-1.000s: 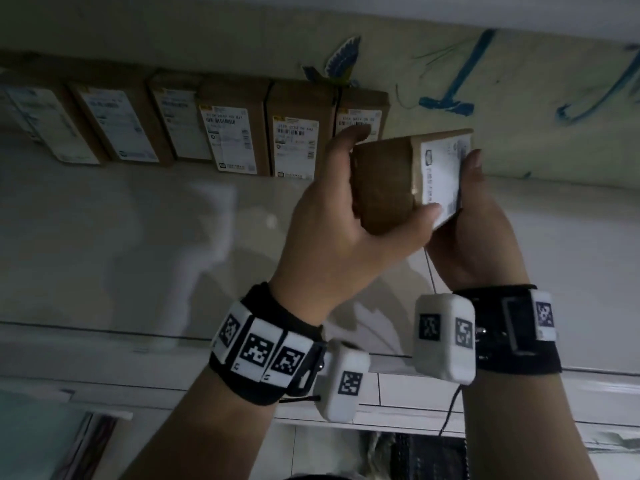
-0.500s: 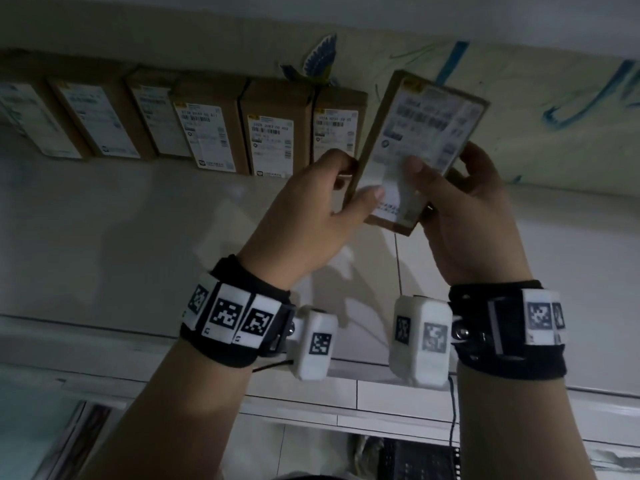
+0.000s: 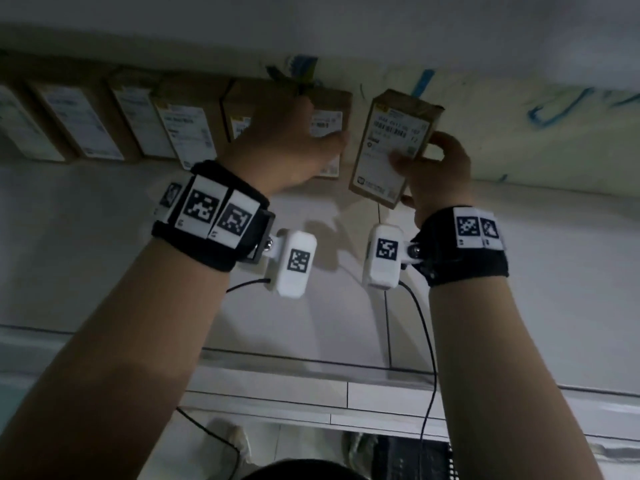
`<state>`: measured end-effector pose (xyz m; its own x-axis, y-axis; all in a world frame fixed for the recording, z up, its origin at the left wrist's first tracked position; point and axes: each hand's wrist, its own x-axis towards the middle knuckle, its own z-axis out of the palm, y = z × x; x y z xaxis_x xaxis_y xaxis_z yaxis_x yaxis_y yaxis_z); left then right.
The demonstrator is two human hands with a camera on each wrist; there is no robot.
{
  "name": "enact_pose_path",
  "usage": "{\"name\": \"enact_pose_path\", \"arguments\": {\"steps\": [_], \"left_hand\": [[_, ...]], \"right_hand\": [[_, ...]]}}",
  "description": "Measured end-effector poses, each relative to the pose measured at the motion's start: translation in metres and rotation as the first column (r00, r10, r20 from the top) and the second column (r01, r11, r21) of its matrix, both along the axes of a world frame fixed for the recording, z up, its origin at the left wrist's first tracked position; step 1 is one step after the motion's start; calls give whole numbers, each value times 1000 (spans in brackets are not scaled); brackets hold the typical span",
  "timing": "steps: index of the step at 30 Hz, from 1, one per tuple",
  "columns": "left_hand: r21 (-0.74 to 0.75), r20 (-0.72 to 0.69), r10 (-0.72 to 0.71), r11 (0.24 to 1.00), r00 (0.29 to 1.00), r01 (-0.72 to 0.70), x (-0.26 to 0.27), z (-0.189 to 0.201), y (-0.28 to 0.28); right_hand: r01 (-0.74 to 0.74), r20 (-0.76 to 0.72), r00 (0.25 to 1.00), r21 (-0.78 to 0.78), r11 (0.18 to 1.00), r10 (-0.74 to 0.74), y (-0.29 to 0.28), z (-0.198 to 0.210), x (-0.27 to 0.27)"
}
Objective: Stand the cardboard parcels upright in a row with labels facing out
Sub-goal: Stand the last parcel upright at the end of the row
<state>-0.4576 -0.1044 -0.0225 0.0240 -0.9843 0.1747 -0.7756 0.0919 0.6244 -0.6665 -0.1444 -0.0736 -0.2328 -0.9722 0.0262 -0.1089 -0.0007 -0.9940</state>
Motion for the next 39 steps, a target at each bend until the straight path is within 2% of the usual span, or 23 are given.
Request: {"name": "enact_pose_path", "arguments": {"steps": [3,5,9,13,16,25,29,33,36,39], "left_hand": [[-85,170,51,996,984,-37,5,6,-30],[-146,250,148,983,957,-114,10,2,-46],[-197,363,213,969,907,-149,23,-16,-66],[-236,342,176,967,923,-97,31,-18,-69],[-279,306,165,957,937,-78,33,-24,-69],[-270,289,133,961,948,-53,38,-30,-68],[-252,289,80,968,954,-5,49,-31,-71],[-208,226,60,978,972,-12,51,-31,-73],[-211,174,33,978,984,4,52,-31,-73],[-202,158,15,979,987,17,53,-33,-71]], "right_hand": [[-5,-104,995,51,999,10,-23,-3,7],[-26,-111,993,102,994,38,-38,-8,13],[-47,-92,994,162,986,62,-57,-22,26],[-45,-139,988,189,981,72,-71,-22,29],[-57,-118,989,212,976,84,-79,-20,25],[-44,-98,993,152,987,59,-98,-30,23],[26,-132,991,238,971,6,-103,-36,18],[23,-166,986,265,964,22,-106,-47,27],[-25,-148,985,354,935,83,-109,-42,27],[-80,-43,994,383,920,105,-118,-41,19]]}}
